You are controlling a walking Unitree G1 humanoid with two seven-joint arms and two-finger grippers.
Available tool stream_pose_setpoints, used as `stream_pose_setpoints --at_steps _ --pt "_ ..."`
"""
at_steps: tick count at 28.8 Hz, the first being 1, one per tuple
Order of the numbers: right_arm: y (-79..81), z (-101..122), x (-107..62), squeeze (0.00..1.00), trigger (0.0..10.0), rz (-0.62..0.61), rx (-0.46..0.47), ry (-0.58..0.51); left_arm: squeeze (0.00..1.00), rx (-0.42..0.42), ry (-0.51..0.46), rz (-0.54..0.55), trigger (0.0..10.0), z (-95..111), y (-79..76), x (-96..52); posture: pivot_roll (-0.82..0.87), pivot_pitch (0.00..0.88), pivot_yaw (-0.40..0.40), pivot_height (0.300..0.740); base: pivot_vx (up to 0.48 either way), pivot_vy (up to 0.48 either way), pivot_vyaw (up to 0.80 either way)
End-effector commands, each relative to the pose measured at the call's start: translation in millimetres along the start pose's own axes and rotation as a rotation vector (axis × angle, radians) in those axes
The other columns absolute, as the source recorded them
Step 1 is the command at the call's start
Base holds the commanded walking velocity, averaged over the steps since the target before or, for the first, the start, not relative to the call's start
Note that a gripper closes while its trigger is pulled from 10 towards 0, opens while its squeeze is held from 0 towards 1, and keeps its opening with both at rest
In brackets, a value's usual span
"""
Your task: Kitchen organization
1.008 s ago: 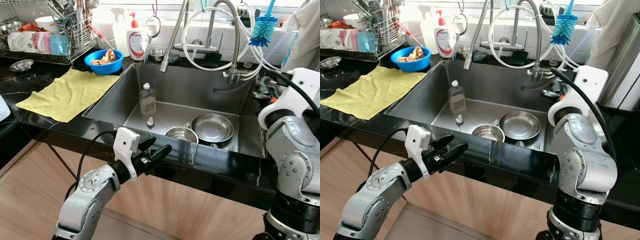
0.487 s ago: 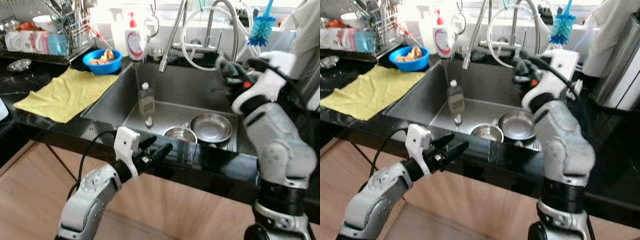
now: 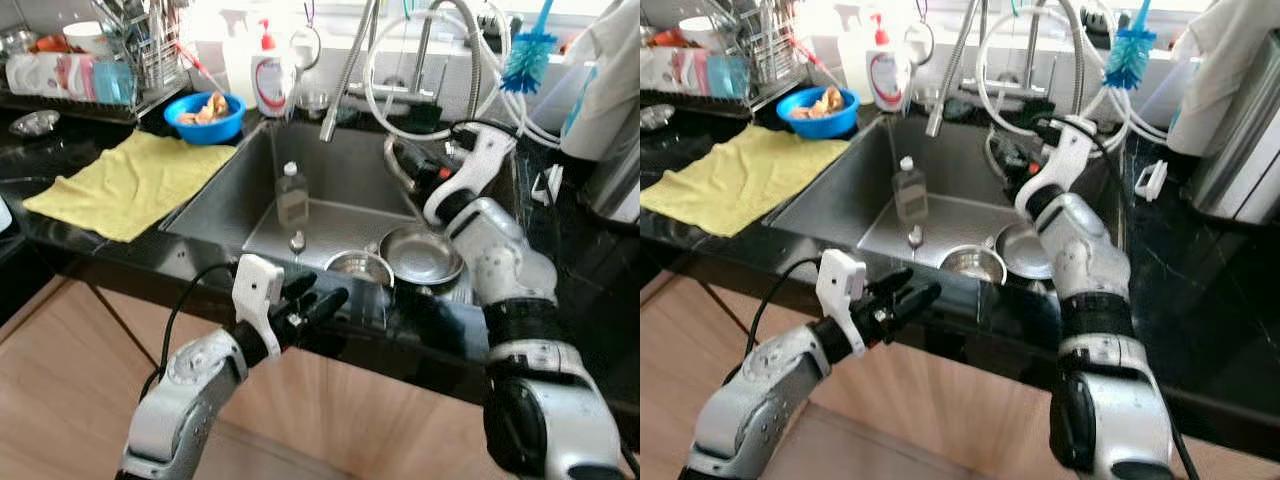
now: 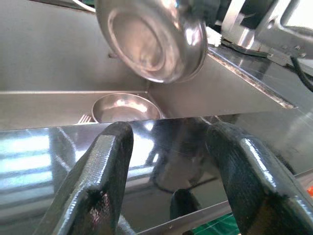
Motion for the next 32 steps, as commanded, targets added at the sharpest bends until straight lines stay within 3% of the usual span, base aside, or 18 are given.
stream_pose_setpoints --at_steps 1,6,15,24,27,29,32 --pt "1.9 3.1 6.3 0.00 10.0 0.006 -0.008 0.005 0.00 0.006 0.012 -0.028 10.0 -0.1 -5.4 -0.9 -0.03 0.000 -0.006 0.740 0.000 0.000 0.00" --pt "-4.4 -7.2 10.4 0.00 10.0 -0.017 0.038 0.034 0.00 0.000 0.019 -0.051 10.0 1.5 -8.3 -1.1 -0.02 0.000 -0.004 0.740 0.000 0.000 0.00" --pt "-13.9 -21.5 13.0 0.00 10.0 -0.081 0.066 0.069 0.00 -0.042 -0.031 -0.084 10.0 24.4 -9.7 8.9 0.01 0.000 0.005 0.740 0.000 0.000 0.00" --pt "-14.1 -31.9 16.0 0.00 10.0 -0.130 0.088 0.084 0.00 -0.030 0.030 -0.073 10.0 16.1 -7.5 10.8 0.03 0.000 0.020 0.740 0.000 0.000 0.00" --pt "-9.2 -25.5 18.9 0.00 10.0 -0.112 0.103 0.059 0.00 -0.005 0.044 -0.094 10.0 16.5 -10.8 15.1 0.04 0.000 0.020 0.740 0.000 0.000 0.00" --pt "-6.8 -20.7 20.7 0.00 10.0 -0.111 0.111 0.042 0.00 0.049 0.110 -0.069 10.0 11.5 -4.7 27.6 0.05 0.000 0.020 0.740 0.000 0.000 0.00" --pt "-6.6 -21.2 21.1 0.00 10.0 -0.116 0.108 0.041 0.00 0.098 0.133 -0.074 10.0 10.7 0.4 39.7 0.06 0.000 0.018 0.740 0.000 0.000 0.00"
Point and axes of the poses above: a point about 5 cm out from each wrist's last joint towards the gripper, its own x axis pointing out of the wrist towards the gripper, its own z axis along the axis of the wrist's last joint, y = z × x, the point moved 5 cm from there along x, pointing out of the wrist towards the gripper, and after that the axes turned 5 degrees about x, right-handed, at the moved point
